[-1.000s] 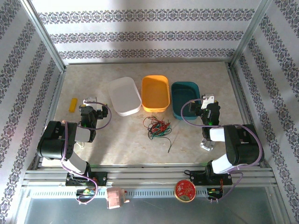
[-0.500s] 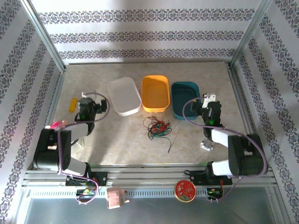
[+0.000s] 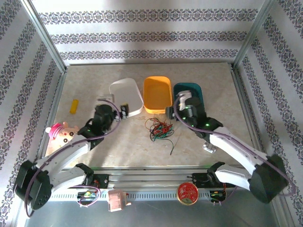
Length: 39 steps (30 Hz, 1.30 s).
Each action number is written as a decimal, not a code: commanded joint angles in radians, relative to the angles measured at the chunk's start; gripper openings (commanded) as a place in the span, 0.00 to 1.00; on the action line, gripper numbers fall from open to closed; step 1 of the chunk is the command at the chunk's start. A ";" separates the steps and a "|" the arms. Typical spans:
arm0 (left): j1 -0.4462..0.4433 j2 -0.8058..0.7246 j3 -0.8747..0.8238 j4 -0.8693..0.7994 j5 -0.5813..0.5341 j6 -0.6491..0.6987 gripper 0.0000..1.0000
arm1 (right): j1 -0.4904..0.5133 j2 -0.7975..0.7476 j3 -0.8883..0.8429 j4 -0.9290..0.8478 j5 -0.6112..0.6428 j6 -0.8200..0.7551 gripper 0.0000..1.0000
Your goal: Untangle the cables
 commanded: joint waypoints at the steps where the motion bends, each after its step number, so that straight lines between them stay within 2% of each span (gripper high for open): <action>1: -0.106 0.085 -0.023 -0.004 0.102 -0.128 0.99 | 0.082 0.094 0.075 -0.167 -0.187 0.035 0.62; 5: -0.168 0.159 -0.024 0.023 0.236 -0.133 0.99 | 0.078 0.196 0.149 -0.239 -0.176 0.028 0.45; 9: -0.210 0.183 -0.006 -0.011 0.287 -0.095 0.99 | 0.040 0.270 0.193 -0.281 -0.204 0.032 0.33; 17: -0.276 0.277 0.075 -0.050 0.339 -0.029 0.99 | 0.008 0.362 0.235 -0.347 -0.221 0.006 0.30; 24: -0.277 0.383 0.128 0.014 0.299 -0.024 0.99 | 0.006 0.416 0.238 -0.352 -0.232 0.024 0.26; 28: -0.273 0.441 0.141 0.072 0.305 -0.038 1.00 | 0.000 0.390 0.232 -0.352 -0.211 0.025 0.27; 33: -0.257 0.507 0.176 0.131 0.339 -0.075 0.89 | -0.028 0.334 0.201 -0.354 -0.190 0.035 0.27; 39: -0.250 0.514 0.238 0.083 0.324 -0.039 0.87 | -0.052 0.289 0.152 -0.350 -0.204 0.039 0.27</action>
